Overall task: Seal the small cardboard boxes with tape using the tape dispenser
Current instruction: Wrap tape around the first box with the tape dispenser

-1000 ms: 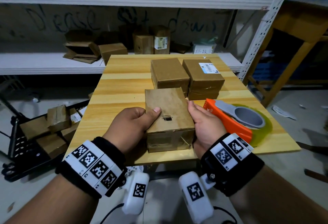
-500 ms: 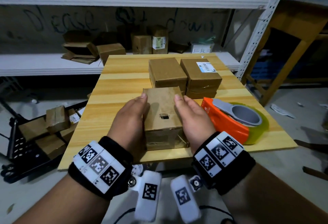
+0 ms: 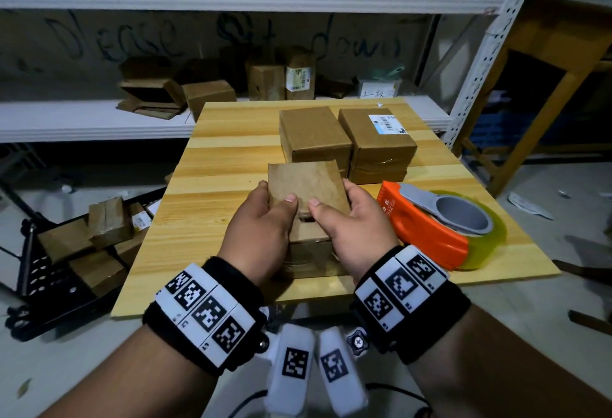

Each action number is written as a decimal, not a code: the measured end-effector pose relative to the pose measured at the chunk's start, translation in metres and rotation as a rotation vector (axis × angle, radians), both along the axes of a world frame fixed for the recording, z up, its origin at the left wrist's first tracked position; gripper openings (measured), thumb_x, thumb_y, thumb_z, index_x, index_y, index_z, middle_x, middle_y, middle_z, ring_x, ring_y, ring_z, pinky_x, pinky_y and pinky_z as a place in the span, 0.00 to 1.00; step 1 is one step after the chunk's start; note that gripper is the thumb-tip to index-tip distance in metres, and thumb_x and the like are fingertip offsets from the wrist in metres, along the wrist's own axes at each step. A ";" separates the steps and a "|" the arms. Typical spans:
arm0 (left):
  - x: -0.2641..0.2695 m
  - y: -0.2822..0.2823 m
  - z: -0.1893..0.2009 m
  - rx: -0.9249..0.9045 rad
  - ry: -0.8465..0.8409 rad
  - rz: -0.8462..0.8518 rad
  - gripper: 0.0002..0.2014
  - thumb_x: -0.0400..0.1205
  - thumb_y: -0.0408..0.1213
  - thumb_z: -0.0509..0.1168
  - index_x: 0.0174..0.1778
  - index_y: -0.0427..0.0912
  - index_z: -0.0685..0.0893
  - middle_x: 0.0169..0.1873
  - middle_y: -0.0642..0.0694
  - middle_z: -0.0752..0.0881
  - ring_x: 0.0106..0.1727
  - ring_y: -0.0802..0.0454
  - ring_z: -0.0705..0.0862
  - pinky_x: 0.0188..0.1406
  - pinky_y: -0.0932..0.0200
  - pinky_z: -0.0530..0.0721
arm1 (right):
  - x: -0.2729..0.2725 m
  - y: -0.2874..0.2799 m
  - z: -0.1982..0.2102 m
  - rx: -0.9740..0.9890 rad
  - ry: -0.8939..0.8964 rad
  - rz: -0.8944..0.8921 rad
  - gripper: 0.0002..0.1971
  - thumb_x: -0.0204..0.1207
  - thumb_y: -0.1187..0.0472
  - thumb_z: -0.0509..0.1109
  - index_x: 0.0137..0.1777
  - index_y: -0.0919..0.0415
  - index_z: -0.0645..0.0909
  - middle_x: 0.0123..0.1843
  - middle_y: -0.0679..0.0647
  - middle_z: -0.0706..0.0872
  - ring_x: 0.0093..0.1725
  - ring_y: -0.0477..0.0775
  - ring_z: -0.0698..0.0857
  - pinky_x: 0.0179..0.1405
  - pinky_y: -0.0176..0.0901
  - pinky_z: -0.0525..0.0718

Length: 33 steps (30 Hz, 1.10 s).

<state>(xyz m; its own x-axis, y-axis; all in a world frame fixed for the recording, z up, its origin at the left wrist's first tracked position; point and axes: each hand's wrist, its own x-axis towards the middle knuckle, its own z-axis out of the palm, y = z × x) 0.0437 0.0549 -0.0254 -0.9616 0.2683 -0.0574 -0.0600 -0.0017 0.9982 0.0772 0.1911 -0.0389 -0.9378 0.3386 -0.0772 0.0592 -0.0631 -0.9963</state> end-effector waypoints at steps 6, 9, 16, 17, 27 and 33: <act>-0.001 -0.001 -0.001 -0.010 -0.011 0.014 0.10 0.92 0.36 0.63 0.66 0.44 0.85 0.53 0.38 0.94 0.54 0.36 0.93 0.59 0.33 0.91 | 0.001 -0.001 0.006 -0.014 -0.042 -0.037 0.21 0.79 0.48 0.68 0.71 0.47 0.85 0.59 0.53 0.95 0.57 0.61 0.94 0.59 0.69 0.92; 0.000 -0.001 -0.002 -0.002 -0.023 0.019 0.10 0.91 0.37 0.63 0.66 0.45 0.86 0.53 0.39 0.94 0.55 0.37 0.93 0.61 0.30 0.90 | 0.003 0.000 0.008 -0.050 -0.058 -0.064 0.14 0.88 0.54 0.66 0.71 0.48 0.85 0.59 0.54 0.94 0.57 0.60 0.94 0.61 0.68 0.91; 0.001 0.000 -0.001 0.064 -0.061 0.031 0.11 0.93 0.37 0.62 0.68 0.43 0.85 0.56 0.35 0.93 0.55 0.36 0.93 0.53 0.42 0.92 | 0.008 0.001 0.013 -0.153 -0.052 -0.107 0.18 0.91 0.60 0.64 0.79 0.52 0.81 0.49 0.42 0.90 0.52 0.49 0.92 0.57 0.55 0.93; 0.002 0.000 0.000 0.081 -0.067 0.035 0.11 0.93 0.37 0.61 0.68 0.43 0.85 0.56 0.35 0.92 0.56 0.36 0.92 0.55 0.42 0.91 | 0.009 0.003 0.012 -0.159 -0.052 -0.111 0.19 0.91 0.60 0.65 0.80 0.52 0.79 0.48 0.39 0.88 0.50 0.45 0.91 0.55 0.50 0.93; 0.005 -0.003 0.006 0.223 -0.292 -0.091 0.31 0.86 0.66 0.61 0.78 0.49 0.81 0.67 0.35 0.89 0.66 0.33 0.90 0.71 0.29 0.83 | 0.014 -0.004 0.024 -0.062 -0.093 -0.076 0.33 0.88 0.40 0.64 0.90 0.49 0.65 0.82 0.50 0.79 0.78 0.56 0.81 0.82 0.59 0.77; 0.011 -0.005 0.011 0.298 -0.316 -0.169 0.41 0.83 0.76 0.50 0.69 0.45 0.88 0.62 0.35 0.92 0.64 0.34 0.91 0.70 0.34 0.83 | 0.010 -0.001 0.017 -0.156 -0.007 -0.154 0.69 0.57 0.07 0.55 0.89 0.57 0.66 0.89 0.58 0.70 0.89 0.61 0.68 0.89 0.64 0.63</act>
<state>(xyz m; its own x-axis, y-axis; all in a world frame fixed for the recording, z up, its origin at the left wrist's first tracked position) 0.0543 0.0503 -0.0147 -0.8507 0.4691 -0.2372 -0.3856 -0.2501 0.8881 0.0870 0.1897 -0.0221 -0.8751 0.4613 -0.1461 0.0440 -0.2249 -0.9734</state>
